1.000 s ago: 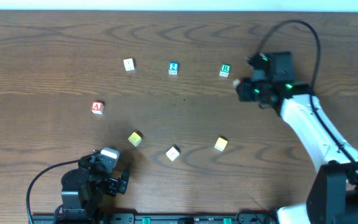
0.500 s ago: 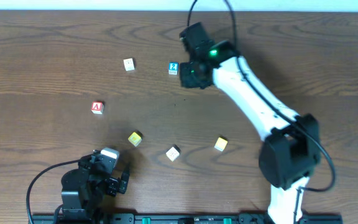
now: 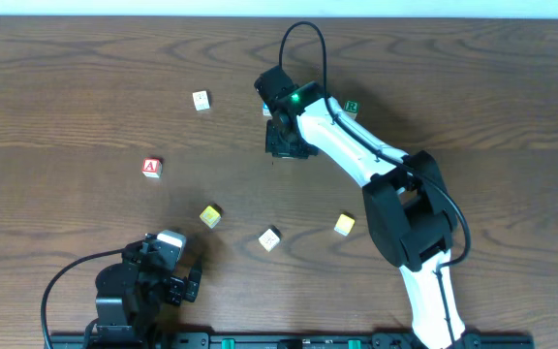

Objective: Spell out Ai2
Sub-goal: 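Carry the red I block left and set it down mid-table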

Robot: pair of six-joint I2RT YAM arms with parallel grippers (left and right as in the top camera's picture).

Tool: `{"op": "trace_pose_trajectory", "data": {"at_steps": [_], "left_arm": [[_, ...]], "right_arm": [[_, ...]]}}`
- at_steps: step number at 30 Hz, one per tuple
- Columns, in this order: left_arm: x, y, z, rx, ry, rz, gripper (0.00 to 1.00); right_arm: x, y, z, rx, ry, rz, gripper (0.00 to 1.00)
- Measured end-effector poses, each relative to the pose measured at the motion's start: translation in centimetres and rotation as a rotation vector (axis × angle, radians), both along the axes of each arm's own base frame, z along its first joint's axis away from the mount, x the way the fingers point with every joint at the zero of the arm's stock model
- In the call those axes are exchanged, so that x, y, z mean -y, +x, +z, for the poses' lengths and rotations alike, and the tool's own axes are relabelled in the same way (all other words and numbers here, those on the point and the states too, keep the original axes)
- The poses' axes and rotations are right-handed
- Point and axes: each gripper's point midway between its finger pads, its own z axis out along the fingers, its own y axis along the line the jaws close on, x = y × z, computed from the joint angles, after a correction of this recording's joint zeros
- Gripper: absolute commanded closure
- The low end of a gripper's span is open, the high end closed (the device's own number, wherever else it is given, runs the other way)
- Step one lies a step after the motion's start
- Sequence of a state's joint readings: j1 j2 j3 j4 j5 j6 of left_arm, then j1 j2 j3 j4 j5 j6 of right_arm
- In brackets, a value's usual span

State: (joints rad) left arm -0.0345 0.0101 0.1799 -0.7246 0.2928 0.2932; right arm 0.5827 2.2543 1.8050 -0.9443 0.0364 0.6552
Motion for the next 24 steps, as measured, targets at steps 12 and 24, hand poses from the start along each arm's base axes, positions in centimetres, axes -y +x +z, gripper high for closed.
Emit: {"op": "trace_pose_trajectory", "data": {"at_steps": [12,24], "left_arm": [[0.00,0.00,0.00,0.000,0.000,0.000,0.04],[0.00,0.00,0.00,0.000,0.000,0.000,0.05]], "right_arm": [[-0.33,-0.02,-0.83,0.019,-0.038,0.000,0.99],[0.09,-0.38,-0.88,0.016,-0.071,-0.016,0.99]]}}
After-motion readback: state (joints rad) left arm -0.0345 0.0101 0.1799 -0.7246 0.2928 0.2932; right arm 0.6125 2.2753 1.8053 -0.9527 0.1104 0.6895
